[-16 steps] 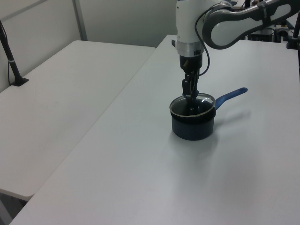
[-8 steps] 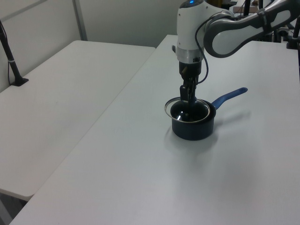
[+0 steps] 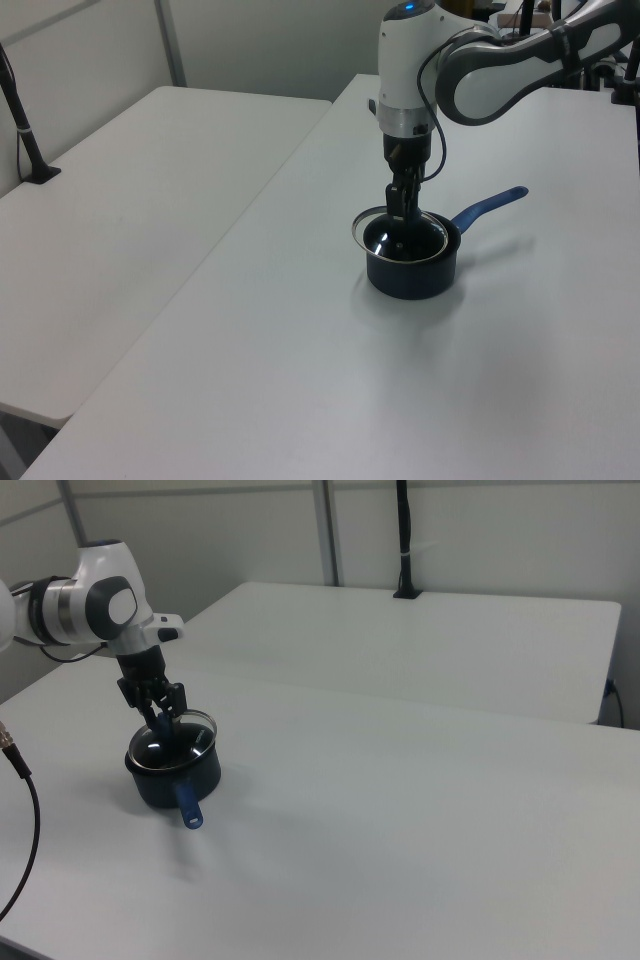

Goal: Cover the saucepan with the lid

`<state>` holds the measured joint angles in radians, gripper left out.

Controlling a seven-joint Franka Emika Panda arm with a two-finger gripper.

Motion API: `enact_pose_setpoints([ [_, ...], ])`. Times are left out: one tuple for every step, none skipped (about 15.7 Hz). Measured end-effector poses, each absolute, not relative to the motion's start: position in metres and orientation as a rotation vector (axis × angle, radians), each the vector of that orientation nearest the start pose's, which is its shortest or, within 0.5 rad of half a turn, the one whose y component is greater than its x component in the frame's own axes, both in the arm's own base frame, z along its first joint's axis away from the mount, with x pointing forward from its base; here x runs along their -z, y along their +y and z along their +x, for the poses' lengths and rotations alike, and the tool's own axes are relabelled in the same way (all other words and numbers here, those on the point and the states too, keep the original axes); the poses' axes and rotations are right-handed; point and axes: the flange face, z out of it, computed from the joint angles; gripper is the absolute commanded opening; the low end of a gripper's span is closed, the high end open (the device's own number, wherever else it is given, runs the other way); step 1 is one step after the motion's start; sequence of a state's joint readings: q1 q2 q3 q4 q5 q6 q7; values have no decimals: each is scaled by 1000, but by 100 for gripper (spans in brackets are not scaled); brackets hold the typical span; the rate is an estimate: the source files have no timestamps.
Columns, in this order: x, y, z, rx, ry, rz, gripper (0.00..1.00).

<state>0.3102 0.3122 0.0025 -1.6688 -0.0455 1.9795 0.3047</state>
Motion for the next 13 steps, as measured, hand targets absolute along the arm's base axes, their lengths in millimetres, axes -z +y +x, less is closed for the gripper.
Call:
enact_pose_setpoints([
  [-424, 197, 618, 17, -42, -3181, 52],
  [-424, 196, 617, 15, -42, -3182, 52],
  [-423, 196, 617, 11, -44, -3184, 52],
  [-423, 195, 615, 4, -46, -3186, 52],
  [-422, 195, 614, -9, -48, -3190, 52],
  [-421, 194, 613, -19, -52, -3193, 52],
  [-421, 194, 612, -28, -58, -3195, 52],
  [-422, 194, 611, -34, -67, -3196, 52],
  [-422, 194, 611, -42, -80, -3197, 52],
  [-421, 194, 610, -54, -91, -3199, 52],
  [-421, 194, 609, -61, -98, -3200, 52],
  [-421, 194, 608, -72, -109, -3201, 52],
  [-421, 194, 607, -87, -121, -3203, 52],
])
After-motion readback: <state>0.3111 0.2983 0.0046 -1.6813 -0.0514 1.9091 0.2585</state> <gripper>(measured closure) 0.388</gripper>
